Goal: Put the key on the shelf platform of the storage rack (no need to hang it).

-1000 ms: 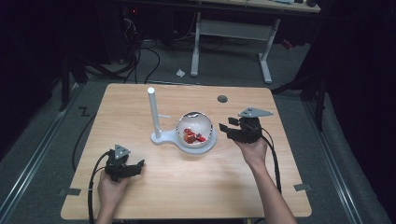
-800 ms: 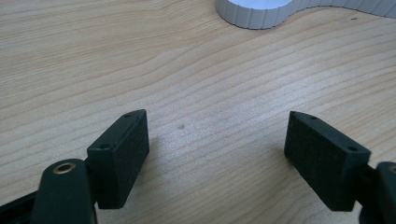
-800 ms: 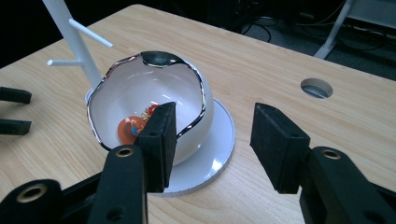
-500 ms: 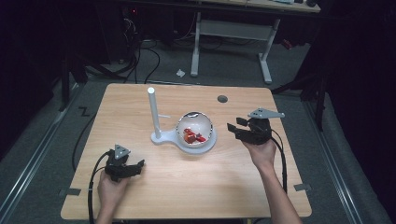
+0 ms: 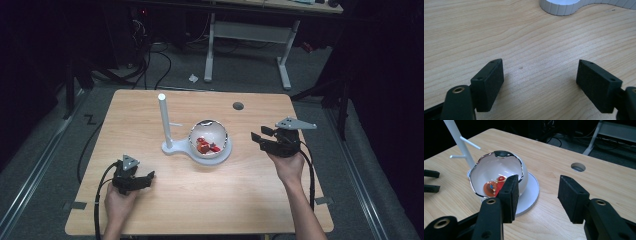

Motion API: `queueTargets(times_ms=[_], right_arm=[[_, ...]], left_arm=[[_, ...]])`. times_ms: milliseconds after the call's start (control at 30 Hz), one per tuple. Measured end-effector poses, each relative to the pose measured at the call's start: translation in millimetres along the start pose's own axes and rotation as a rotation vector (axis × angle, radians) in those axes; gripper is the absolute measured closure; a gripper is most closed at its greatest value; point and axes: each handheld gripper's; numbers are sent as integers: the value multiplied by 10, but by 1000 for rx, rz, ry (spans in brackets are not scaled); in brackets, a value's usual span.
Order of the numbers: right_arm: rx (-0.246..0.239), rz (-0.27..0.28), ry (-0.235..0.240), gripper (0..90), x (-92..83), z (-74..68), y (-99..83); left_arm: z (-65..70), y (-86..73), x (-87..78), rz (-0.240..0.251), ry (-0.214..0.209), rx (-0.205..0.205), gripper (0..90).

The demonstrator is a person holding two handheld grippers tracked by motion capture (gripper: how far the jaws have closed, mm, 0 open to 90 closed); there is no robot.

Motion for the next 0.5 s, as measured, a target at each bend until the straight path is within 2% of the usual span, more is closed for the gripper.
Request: queueTargets(times_ms=[500], right_arm=[[14, 27, -19, 513, -294, 78, -21]], left_arm=[[0, 0, 0, 0, 0, 0, 224]])
Point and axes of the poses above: each handheld gripper's, and its own axes: x roughly forward along the jaws, y roughly out of its top, z roughly to its right, and after that the axes turned 11 degrees about x, right-handed
